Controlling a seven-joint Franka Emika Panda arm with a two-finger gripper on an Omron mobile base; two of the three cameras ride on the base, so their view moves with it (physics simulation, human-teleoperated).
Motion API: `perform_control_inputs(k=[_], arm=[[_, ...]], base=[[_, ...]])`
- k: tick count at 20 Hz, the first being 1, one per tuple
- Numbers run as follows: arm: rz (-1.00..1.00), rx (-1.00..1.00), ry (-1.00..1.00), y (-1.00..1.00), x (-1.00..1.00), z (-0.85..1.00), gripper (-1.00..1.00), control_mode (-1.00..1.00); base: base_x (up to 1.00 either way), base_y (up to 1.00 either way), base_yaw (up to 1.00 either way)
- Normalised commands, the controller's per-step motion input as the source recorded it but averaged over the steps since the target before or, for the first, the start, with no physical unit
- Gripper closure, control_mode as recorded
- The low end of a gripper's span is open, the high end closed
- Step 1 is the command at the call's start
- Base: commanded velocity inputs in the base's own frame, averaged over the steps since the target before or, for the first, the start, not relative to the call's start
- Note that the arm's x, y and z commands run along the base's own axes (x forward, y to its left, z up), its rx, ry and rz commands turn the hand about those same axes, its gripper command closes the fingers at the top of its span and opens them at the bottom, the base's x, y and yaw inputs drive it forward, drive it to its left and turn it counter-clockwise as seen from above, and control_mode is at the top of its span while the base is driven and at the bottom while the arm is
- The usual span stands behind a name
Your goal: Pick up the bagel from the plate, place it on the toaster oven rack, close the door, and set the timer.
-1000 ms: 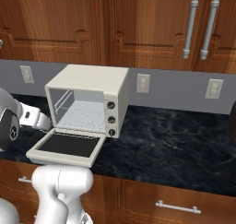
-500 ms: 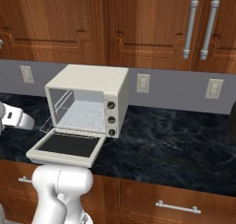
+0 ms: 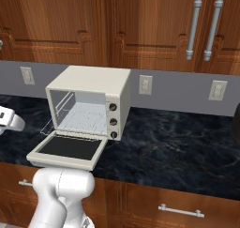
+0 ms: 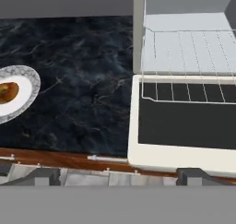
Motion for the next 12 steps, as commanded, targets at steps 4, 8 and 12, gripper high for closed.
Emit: perform_control_inputs(k=[4, 8, 12], arm=[[0.14, 0.0, 0.12, 0.48, 0.18, -0.3, -1.0, -1.0], [0.24, 0.0, 0.13, 0.44, 0.19, -0.24, -1.0, -1.0], [0.25, -0.03, 0.08, 0.48, 0.16, -0.23, -1.0, -1.0]], base=[[0.0, 0.0, 0.0], [0.0, 0.0, 0.0], [0.0, 0.0, 0.0]])
